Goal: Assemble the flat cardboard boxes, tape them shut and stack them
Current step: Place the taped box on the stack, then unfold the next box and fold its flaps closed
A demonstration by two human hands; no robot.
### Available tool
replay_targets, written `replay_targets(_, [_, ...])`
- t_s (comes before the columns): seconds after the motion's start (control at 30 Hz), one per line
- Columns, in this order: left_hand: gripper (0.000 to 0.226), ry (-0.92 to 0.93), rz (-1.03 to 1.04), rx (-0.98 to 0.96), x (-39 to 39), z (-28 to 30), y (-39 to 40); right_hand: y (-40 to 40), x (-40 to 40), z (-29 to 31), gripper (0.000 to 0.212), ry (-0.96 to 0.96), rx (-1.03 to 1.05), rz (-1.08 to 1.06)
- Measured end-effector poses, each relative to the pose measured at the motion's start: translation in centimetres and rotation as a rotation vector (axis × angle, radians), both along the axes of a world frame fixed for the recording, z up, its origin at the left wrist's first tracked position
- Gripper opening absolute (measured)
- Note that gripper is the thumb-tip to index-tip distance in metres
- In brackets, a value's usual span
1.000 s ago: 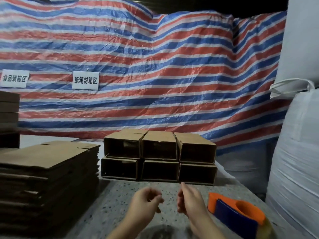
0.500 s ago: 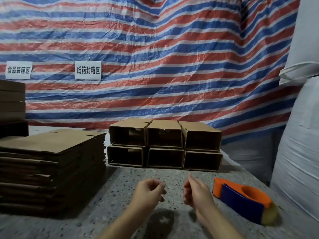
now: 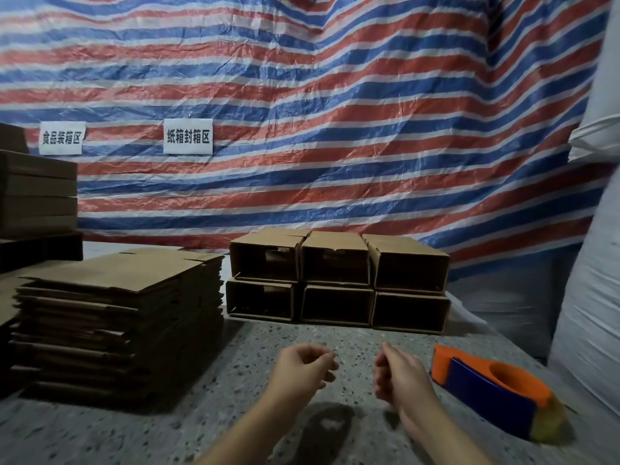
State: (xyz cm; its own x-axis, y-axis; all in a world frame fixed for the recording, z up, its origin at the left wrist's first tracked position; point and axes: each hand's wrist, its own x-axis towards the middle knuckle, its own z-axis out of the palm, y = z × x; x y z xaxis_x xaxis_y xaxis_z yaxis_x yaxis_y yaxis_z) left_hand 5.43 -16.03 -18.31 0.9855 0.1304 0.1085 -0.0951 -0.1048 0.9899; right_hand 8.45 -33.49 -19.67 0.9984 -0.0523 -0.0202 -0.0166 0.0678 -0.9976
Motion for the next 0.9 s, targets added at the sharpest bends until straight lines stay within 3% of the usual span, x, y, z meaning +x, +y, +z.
replay_targets(0.9, [0.012,-0.011,-0.034,-0.219,0.31,-0.19,0.5,-0.09,0.2,-0.42,0.03,0.01,-0.028,0.034])
